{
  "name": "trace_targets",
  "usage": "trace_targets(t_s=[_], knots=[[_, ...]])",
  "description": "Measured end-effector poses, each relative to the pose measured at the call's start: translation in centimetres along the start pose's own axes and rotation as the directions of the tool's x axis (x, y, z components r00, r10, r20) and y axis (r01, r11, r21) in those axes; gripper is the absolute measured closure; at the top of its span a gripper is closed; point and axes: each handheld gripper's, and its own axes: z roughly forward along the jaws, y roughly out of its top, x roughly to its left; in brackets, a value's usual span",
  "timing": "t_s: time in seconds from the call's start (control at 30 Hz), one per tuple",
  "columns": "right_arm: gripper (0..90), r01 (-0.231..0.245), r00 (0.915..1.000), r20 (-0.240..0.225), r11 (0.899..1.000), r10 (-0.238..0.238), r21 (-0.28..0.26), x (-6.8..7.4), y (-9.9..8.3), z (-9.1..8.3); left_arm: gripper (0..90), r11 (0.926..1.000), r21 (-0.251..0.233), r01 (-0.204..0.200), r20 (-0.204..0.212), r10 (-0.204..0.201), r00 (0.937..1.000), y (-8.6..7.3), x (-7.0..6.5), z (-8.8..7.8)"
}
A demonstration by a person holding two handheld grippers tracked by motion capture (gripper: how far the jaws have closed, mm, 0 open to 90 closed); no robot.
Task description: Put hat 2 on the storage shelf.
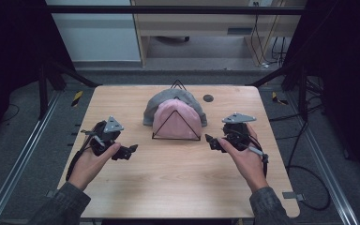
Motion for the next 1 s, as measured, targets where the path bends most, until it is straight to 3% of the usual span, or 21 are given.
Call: trace_targets(t_s=[0.3,0.63,1.0], knots=[[10.3,-0.023,0.9997,0.003,0.999,0.023,0.041,-0.9,-2.9,0.5,4.9,0.9982,0.055,-0.023,0.015,0.022,0.9996,-2.1,0.1,1.2],[10.8,-0.075,0.9972,0.01,0.991,0.074,0.11,-2.2,-6.3,2.1,4.8,0.9899,0.142,0.007,0.043,-0.013,0.999,-5.1,0.6,3.5],[10.3,-0.079,0.9966,-0.013,0.982,0.082,0.172,-2.0,-8.6,2.9,4.8,0.9851,0.171,0.016,0.066,-0.028,0.9974,-7.2,0.3,5.0]])
